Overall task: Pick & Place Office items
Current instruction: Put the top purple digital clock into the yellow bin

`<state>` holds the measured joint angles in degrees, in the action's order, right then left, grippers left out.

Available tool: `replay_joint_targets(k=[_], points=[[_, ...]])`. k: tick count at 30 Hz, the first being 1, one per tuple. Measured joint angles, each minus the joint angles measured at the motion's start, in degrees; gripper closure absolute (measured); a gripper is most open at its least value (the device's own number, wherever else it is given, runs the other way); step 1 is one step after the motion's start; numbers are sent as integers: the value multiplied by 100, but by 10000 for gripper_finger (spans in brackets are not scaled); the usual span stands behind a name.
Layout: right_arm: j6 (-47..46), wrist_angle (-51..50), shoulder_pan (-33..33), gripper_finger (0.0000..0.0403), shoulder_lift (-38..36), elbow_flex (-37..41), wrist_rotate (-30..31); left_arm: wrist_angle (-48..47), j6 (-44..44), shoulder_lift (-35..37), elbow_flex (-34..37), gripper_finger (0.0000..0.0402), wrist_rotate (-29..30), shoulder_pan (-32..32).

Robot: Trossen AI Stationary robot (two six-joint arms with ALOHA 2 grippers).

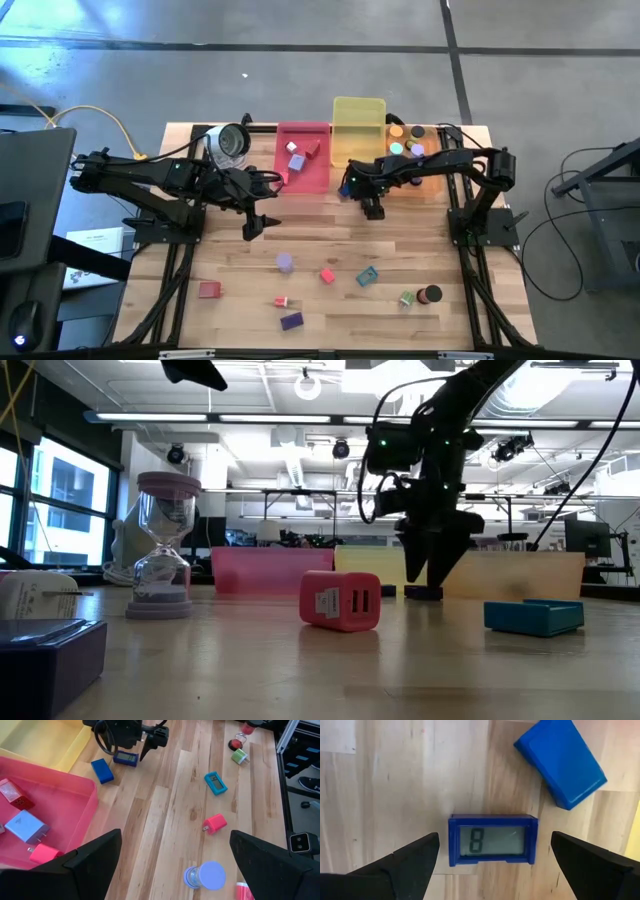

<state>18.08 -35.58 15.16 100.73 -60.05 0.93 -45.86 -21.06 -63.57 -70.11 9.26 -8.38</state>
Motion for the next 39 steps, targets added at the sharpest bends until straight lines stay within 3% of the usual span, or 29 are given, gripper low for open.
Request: replay_joint_targets(k=[15,39], points=[[20,40,0,40,0,0,-284,205,2,0,0,39,0,-9],[19,140,-11,42,370,-10,-137,223,20,2,0,39,0,-112]])
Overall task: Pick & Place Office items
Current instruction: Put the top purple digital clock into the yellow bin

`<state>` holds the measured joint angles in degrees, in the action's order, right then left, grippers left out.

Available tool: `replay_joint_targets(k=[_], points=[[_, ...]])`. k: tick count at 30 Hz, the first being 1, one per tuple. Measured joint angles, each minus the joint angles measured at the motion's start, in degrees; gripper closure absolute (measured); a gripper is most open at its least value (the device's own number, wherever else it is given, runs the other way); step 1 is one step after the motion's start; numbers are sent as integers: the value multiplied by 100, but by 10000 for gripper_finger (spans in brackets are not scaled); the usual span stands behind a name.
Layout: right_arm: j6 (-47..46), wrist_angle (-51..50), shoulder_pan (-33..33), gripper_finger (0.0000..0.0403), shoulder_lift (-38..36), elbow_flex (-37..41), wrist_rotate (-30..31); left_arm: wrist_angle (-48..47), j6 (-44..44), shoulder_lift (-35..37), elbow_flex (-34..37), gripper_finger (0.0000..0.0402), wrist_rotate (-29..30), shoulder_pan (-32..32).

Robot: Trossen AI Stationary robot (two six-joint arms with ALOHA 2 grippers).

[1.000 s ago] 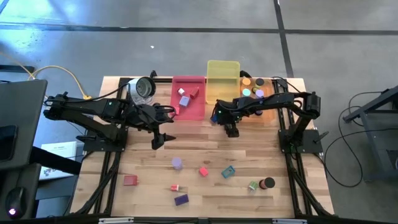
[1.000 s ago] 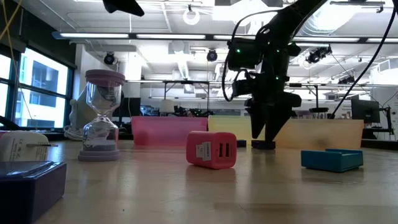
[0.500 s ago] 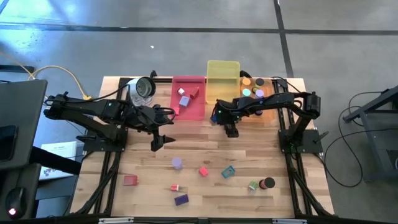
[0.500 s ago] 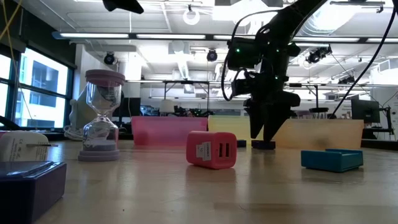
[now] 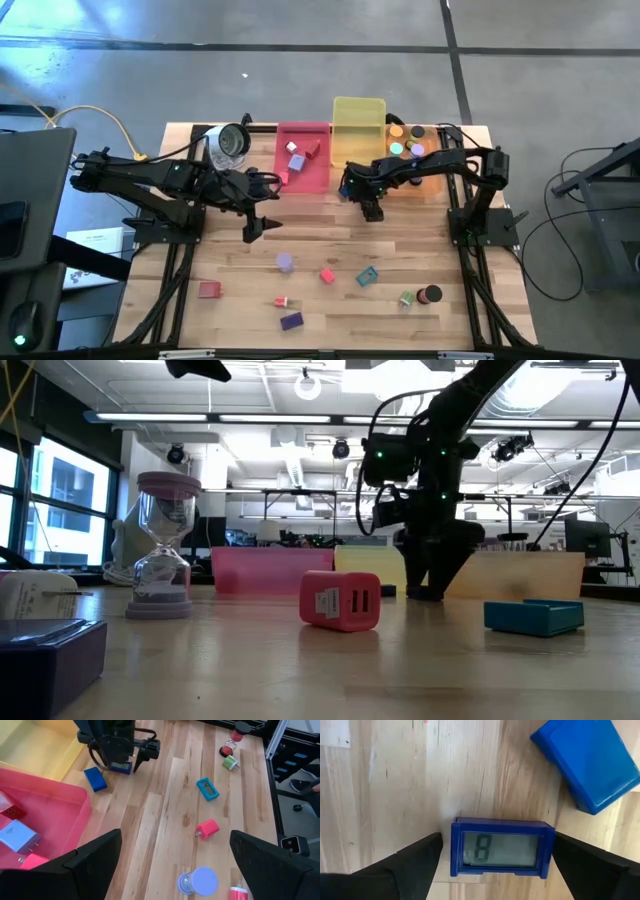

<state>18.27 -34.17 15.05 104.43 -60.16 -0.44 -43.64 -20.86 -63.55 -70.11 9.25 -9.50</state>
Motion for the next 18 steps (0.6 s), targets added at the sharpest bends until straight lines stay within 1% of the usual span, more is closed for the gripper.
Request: replay_joint_targets(k=[4,10,14,18], points=[[-31,-25,0,58,23,0,30,2,25,0,0,38,-2,4],[-43,-76,-5,126,25,-3,11,-2,50,0,0,39,0,7],[-122,-97,-7,129,28,-3,39,-2,50,0,0,38,0,9],[-550,-114,-30,129,26,-3,60,-3,50,0,0,39,0,9]])
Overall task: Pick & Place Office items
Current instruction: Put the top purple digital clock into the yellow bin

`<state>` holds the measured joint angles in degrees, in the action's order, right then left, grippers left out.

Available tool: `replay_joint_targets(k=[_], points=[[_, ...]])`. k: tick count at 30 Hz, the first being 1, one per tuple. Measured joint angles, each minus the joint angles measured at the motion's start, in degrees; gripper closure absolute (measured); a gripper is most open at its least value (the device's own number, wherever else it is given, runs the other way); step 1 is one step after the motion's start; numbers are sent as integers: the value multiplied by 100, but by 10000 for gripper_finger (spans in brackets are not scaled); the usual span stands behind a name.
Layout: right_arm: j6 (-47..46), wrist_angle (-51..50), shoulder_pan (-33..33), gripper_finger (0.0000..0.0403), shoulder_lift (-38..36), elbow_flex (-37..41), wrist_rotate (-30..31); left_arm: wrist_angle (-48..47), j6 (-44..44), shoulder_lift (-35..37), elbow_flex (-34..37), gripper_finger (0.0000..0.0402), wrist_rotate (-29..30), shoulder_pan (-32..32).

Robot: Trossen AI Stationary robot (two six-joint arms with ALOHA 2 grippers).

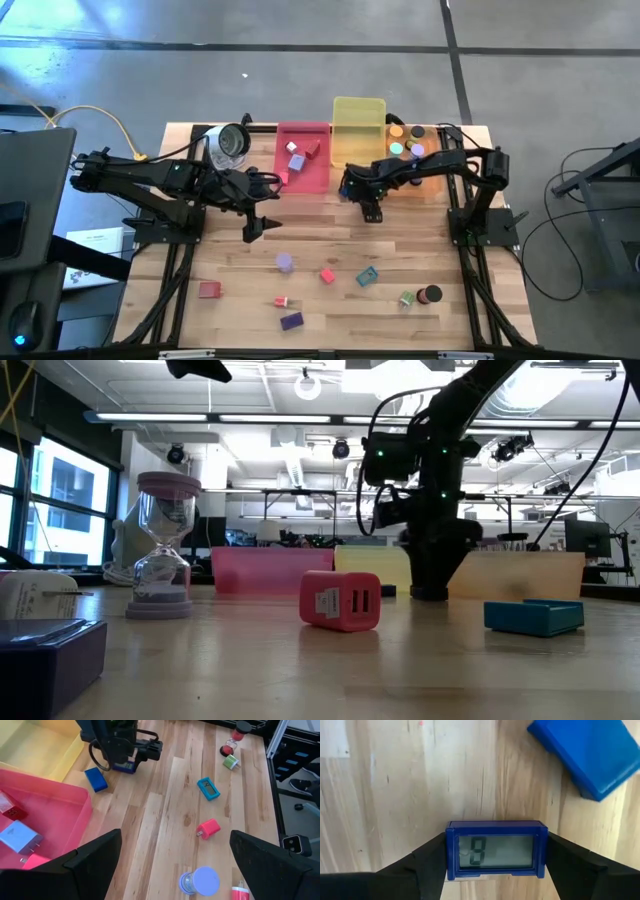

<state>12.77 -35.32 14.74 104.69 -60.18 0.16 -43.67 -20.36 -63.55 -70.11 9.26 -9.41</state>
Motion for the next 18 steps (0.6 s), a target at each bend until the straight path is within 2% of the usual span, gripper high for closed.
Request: replay_joint_targets(k=[10,18], points=[[-508,-517,-383,129,-525,-273,396,-4,2,0,0,39,-2,0],[-369,-1096,-410,129,-922,-1069,905,-7,9,0,0,39,-18,-92]])
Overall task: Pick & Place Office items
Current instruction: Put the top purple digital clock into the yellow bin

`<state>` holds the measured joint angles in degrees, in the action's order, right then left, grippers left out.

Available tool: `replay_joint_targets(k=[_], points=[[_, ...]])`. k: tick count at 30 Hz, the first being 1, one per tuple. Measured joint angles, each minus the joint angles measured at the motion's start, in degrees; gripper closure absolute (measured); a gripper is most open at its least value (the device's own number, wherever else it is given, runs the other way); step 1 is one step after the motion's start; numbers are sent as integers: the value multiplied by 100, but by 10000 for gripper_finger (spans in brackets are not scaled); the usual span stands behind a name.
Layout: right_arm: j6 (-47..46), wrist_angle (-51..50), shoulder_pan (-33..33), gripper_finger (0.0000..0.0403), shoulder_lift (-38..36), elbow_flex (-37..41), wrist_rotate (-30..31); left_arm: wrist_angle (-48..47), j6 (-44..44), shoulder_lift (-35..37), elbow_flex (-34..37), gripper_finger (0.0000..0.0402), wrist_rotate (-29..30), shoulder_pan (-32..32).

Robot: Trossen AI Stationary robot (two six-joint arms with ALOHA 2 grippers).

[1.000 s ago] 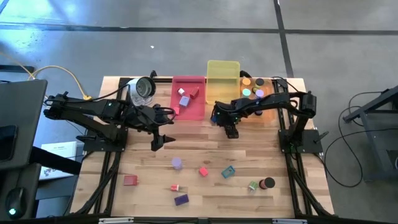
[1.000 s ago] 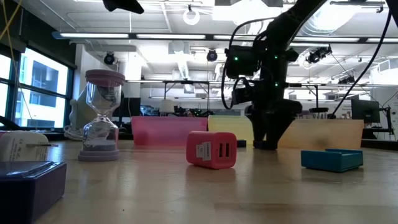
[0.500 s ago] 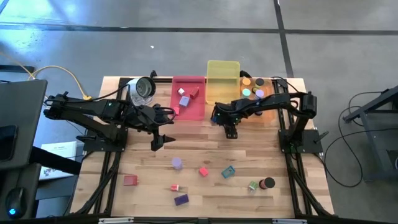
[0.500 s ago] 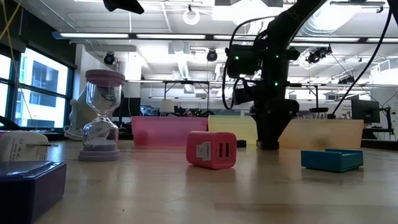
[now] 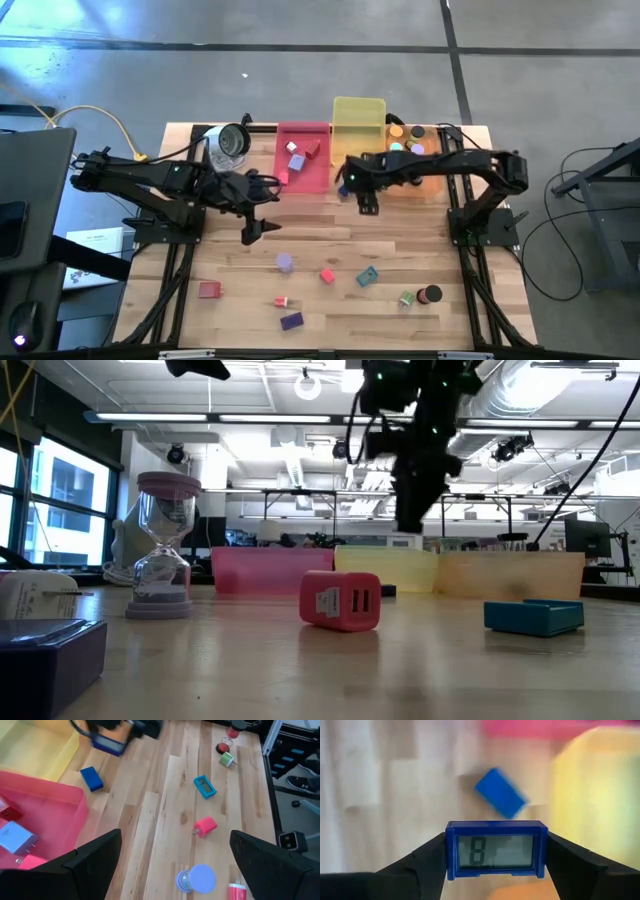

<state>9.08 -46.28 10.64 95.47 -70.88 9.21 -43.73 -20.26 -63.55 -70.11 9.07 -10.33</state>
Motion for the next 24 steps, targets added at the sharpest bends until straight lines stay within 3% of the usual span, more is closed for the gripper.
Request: replay_joint_targets(k=[9,17,24], points=[[639,347,832,129,-14,-967,343,3,393,0,0,39,-83,98],[678,703,1772,129,213,-1022,210,-213,443,5,0,39,-604,426],[595,856,1993,126,711,-1020,-57,-286,650,11,0,39,-935,744]])
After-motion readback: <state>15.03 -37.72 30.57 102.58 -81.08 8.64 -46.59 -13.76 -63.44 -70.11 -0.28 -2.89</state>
